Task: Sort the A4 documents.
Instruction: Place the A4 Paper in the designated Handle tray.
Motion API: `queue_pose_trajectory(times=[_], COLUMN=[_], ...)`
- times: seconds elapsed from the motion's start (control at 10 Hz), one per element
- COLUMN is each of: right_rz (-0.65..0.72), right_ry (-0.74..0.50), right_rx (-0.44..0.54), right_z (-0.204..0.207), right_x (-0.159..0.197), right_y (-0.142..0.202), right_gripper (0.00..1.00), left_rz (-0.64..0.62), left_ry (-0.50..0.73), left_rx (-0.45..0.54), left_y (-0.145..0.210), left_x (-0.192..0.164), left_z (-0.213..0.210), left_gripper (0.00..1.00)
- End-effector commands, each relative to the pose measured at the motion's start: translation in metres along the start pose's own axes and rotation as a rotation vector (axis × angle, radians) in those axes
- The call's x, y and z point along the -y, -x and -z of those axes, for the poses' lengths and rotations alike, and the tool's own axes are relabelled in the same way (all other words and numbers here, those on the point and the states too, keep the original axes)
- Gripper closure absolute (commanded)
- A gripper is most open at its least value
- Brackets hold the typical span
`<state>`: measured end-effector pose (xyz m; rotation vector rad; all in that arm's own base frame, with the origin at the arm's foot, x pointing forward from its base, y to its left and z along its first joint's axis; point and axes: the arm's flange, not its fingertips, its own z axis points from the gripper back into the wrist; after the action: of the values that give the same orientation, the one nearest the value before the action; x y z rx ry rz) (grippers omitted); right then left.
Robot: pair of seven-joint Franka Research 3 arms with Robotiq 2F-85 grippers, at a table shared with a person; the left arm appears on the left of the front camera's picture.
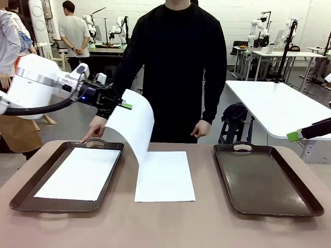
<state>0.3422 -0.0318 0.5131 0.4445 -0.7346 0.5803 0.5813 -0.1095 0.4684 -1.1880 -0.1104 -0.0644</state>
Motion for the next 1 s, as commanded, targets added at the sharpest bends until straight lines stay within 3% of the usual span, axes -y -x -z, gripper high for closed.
queue_pose_trajectory(times=[0.0, 0.2, 0.9], right_rz=[0.003, 0.003, 0.003], right_ry=[-0.022, -0.022, -0.022], right_rx=[0.008, 0.008, 0.008], right_z=[0.003, 0.003, 0.003], right_x=[0.001, 0.001, 0.001], right_y=[0.001, 0.001, 0.001], right_gripper=[0.00, 0.00, 0.00], left_rz=[0.022, 0.020, -0.054], left_ry=[-0.039, -0.070, 0.037], left_rx=[-0.002, 0.002, -0.036], left_y=[0.025, 0.029, 0.019], left_x=[-0.005, -0.013, -0.079], left_z=[-0.031, -0.056, -0.080], left_gripper=[0.99, 0.99, 0.99])
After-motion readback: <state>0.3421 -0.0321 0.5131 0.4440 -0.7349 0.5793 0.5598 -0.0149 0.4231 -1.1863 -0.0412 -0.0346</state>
